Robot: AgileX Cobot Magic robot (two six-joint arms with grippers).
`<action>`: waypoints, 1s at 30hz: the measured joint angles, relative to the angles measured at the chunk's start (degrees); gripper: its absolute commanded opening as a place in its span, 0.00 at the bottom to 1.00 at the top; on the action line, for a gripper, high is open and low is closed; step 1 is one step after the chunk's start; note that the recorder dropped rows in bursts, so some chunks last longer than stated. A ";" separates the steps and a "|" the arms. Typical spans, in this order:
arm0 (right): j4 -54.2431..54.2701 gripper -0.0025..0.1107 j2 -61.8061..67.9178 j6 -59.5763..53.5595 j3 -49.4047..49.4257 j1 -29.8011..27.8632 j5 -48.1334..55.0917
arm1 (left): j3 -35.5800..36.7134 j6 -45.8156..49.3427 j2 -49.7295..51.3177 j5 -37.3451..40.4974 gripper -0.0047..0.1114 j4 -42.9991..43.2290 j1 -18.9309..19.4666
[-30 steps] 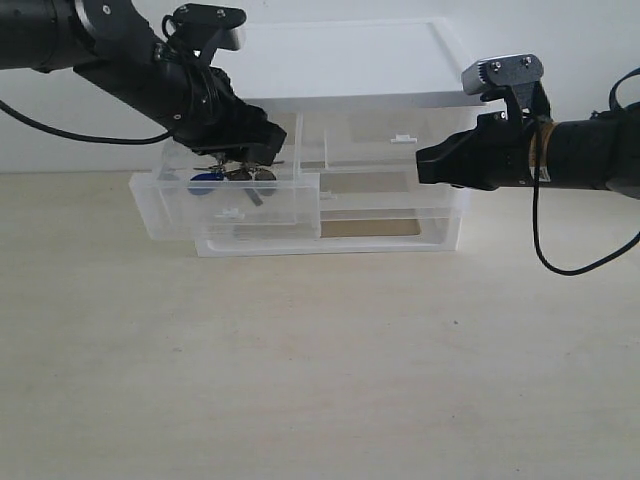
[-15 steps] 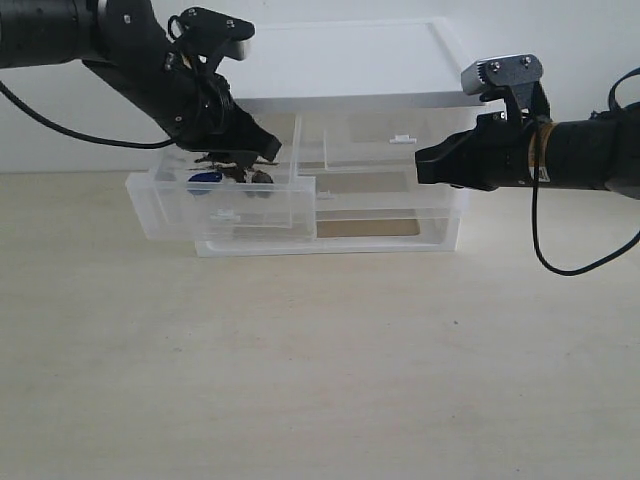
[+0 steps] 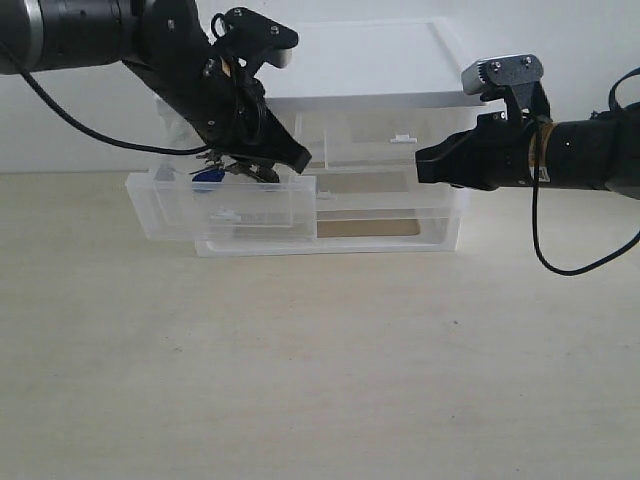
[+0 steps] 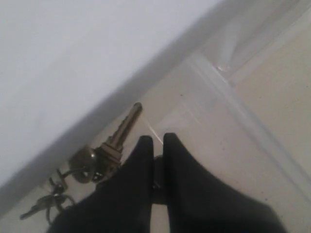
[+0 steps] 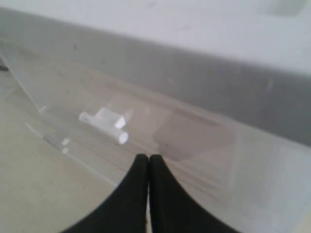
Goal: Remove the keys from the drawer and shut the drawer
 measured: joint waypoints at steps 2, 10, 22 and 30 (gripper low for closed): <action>0.00 0.02 0.00 0.00 0.00 0.00 0.00 | 0.21 0.00 -1.41 0.61 0.08 0.00 -0.02; 0.00 0.02 0.00 0.00 0.00 0.00 0.00 | 0.21 0.12 -6.10 6.56 0.50 0.59 -0.02; 0.14 0.02 0.00 0.00 0.00 0.00 0.00 | 0.21 -4.21 -0.53 5.96 0.57 11.56 -0.16; 0.14 0.02 0.00 0.00 0.00 0.00 0.00 | 0.21 -2.28 -0.17 2.71 0.08 11.34 -0.16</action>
